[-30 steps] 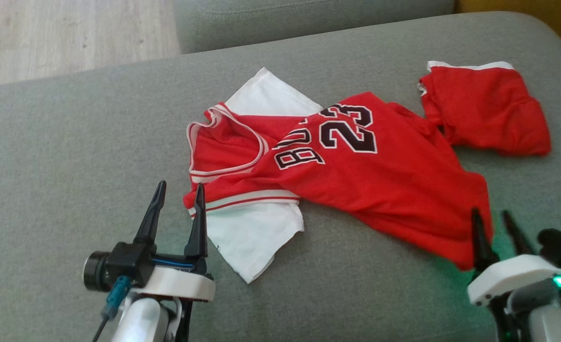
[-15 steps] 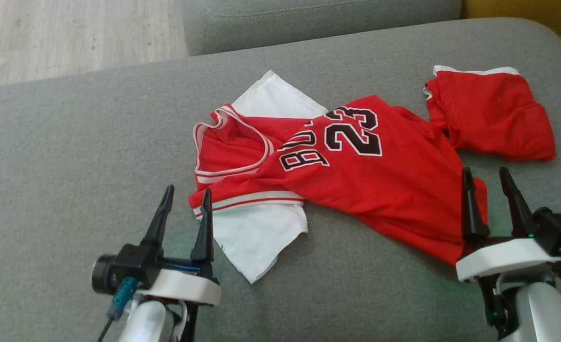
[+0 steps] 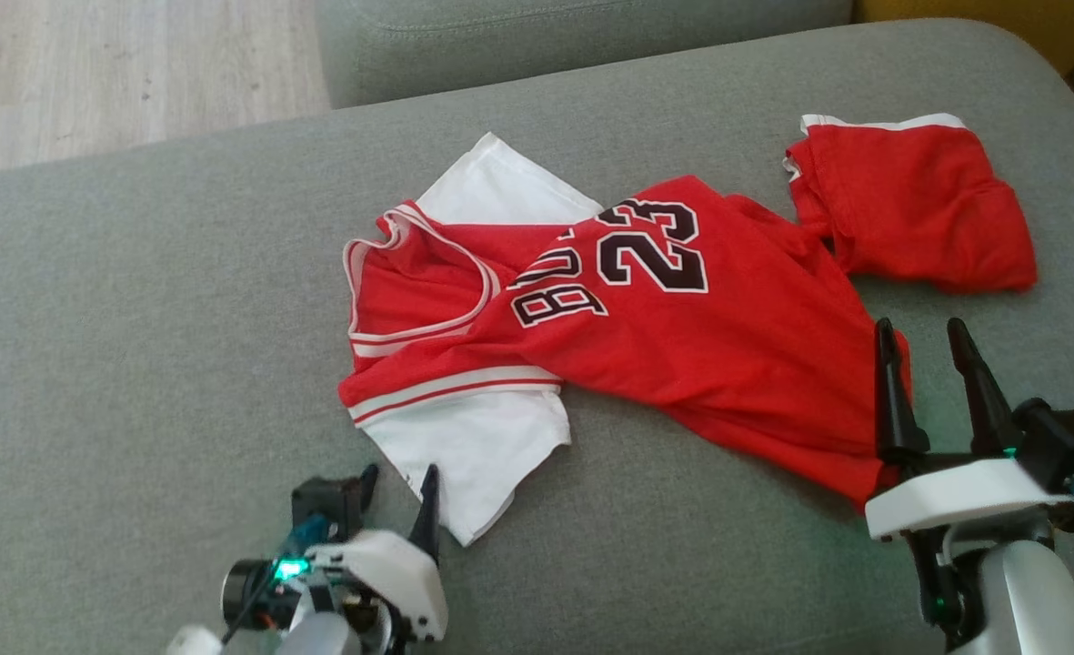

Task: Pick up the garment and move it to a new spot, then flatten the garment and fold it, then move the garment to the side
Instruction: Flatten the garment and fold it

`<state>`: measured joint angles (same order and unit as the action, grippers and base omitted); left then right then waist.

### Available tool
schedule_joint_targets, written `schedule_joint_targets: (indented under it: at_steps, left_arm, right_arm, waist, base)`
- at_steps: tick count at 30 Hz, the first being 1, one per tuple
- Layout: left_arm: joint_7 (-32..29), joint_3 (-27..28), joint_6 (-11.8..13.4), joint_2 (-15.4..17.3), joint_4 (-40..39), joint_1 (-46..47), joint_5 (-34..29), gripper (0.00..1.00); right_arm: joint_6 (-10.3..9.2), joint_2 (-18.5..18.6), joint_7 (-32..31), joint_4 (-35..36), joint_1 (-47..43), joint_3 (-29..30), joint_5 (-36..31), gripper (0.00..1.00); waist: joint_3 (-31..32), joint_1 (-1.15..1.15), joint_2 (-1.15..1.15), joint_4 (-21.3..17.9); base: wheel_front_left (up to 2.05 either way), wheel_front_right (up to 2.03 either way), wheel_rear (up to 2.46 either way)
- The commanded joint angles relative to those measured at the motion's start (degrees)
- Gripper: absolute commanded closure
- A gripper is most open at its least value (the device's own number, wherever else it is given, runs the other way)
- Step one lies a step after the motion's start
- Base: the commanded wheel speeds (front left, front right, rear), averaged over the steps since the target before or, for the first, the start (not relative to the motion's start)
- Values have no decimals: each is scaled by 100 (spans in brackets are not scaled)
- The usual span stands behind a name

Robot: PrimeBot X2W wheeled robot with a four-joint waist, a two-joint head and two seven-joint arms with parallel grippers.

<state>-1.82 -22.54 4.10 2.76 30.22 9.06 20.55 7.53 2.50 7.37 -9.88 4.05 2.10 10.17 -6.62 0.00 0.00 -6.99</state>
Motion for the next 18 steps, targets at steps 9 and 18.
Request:
schedule_joint_targets:
  at_steps: [9, 18]
  left_arm:
    - [-878, -133, -77, 29, 53, 191, 201, 0]
    - [-864, -117, -120, 108, -288, 220, 290, 100]
  right_arm:
    - [-4, 38, 159, 144, 227, -155, 111, 0]
    - [-4, 38, 215, 63, 269, -103, 104, 0]
  waist:
    - [-107, 0, 0, -74]
    - [-135, 0, 0, -65]
  base:
    - [0, 0, 0]
    - [0, 0, 0]
